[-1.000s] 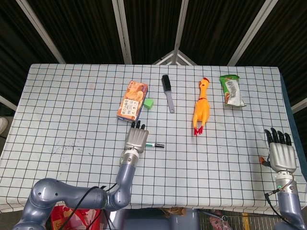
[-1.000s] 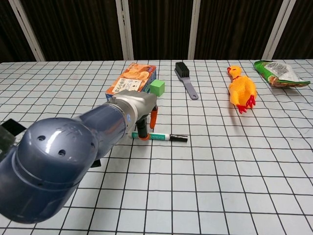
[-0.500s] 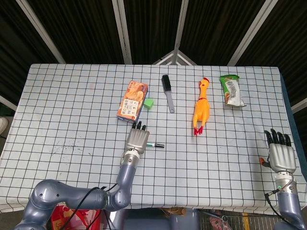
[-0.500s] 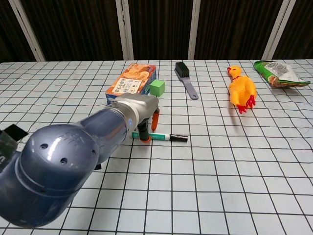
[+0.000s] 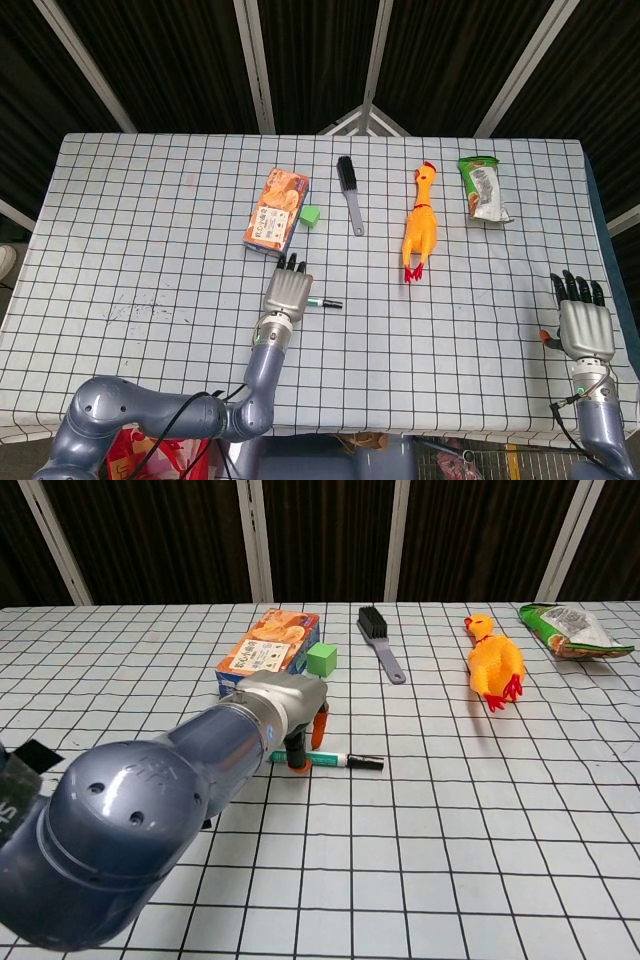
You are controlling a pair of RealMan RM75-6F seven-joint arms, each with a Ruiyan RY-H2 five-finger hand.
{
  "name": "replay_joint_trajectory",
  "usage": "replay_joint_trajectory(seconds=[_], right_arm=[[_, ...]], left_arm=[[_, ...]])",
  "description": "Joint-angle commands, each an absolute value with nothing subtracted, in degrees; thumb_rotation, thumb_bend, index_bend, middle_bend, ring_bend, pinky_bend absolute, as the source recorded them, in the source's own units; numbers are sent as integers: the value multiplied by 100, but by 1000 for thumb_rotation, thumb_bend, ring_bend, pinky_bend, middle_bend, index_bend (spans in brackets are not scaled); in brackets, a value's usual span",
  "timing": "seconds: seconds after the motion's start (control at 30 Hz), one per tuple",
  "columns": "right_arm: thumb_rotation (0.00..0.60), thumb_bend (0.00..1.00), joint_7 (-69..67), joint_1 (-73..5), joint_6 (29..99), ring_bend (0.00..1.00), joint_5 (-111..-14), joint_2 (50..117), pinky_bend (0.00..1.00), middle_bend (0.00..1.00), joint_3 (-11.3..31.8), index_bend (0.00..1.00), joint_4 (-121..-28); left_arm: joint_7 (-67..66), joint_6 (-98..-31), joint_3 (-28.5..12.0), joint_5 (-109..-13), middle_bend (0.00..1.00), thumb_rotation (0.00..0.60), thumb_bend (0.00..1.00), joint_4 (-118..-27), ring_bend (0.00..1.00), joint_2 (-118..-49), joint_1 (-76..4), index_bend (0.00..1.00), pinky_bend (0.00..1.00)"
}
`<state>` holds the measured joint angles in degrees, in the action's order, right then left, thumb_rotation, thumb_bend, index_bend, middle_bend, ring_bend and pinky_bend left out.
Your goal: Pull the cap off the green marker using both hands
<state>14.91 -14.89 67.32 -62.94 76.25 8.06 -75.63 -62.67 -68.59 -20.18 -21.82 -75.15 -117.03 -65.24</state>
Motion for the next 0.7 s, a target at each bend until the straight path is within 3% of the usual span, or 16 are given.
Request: replay_joint_trajectory(seconds=[0.03,0.7], right_arm=[[600,246,1473,-1489,6720,40,-6299,7646,36,49,807,101,-7532],[600,246,1421,-1487,6647,40,-6336,7774,36,49,801,101,-7309]], left_arm=[[-6274,-6843,-2016,-2181,146,600,483,-7488,0,-11723,-6518,460,0],[-6378,-6840,-2010,-2201,156,600,505,-7416,0,-11794,-6442,489,0]])
